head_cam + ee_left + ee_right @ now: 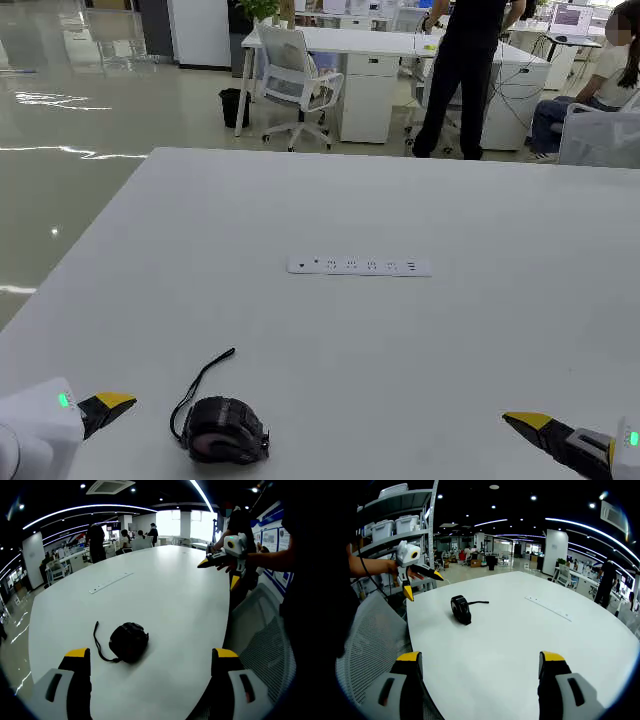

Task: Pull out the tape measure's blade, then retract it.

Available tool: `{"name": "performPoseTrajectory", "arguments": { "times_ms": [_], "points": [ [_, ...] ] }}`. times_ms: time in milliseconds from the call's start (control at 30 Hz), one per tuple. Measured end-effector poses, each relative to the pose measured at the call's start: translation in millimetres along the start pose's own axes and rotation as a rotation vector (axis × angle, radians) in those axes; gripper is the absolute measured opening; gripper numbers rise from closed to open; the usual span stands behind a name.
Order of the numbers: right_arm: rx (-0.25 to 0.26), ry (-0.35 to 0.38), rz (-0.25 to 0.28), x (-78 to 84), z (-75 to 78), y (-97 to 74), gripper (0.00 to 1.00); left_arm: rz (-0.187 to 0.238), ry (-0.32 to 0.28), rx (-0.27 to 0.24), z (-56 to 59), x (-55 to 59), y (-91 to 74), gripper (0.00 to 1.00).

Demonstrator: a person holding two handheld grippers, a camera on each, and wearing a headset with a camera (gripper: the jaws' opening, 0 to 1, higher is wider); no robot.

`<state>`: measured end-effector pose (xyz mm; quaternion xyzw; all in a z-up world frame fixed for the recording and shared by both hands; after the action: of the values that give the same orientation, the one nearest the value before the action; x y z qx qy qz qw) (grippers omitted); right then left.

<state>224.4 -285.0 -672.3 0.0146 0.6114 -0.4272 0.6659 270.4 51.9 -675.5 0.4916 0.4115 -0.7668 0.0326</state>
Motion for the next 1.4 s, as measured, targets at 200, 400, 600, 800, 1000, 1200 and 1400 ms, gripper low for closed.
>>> {"name": "performPoseTrajectory", "arguments": {
  "times_ms": [200, 400, 600, 800, 1000, 1200, 1400],
  "points": [
    [-0.001, -0.001, 0.002, 0.0, -0.2, 0.4, 0.99, -0.002, 0.004, -0.002, -0.5, 0.5, 0.2, 0.99],
    [-0.005, -0.001, 0.003, 0.8, -0.9, 1.3, 0.99, -0.001, 0.009, -0.001, -0.8, -0.2, 0.3, 0.99],
    [-0.009, -0.002, 0.011, -0.2, 0.4, 2.2, 0.98, -0.003, 0.016, -0.001, -2.8, 0.4, 1.1, 0.98],
    [-0.021, -0.018, 0.014, -0.1, 3.6, 4.6, 0.95, -0.021, 0.032, 0.010, -5.4, 1.4, 4.2, 0.96],
    [-0.052, -0.041, 0.017, -1.7, 8.4, 10.4, 0.89, -0.047, 0.067, 0.028, -10.3, -0.2, 9.2, 0.92],
    [-0.075, -0.068, 0.021, -3.3, 14.5, 19.7, 0.87, -0.076, 0.111, 0.041, -16.6, -2.6, 15.8, 0.86],
    [-0.099, -0.096, 0.031, -5.4, 20.9, 31.4, 0.82, -0.113, 0.139, 0.053, -22.8, -4.1, 23.3, 0.83]
  ]
}}
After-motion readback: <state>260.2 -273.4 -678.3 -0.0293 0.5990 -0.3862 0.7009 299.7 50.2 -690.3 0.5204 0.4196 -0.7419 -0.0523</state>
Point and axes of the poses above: the centre of the closed fingertips' face, and the gripper's own axes: y roughly forward along the fingers, z roughly to its right, x roughly out of its underside, the point moved 6 cm from there along -y, roughly backward along the fingers, and after that the axes turned 15 degrees about -y, right-handed, at the moved point
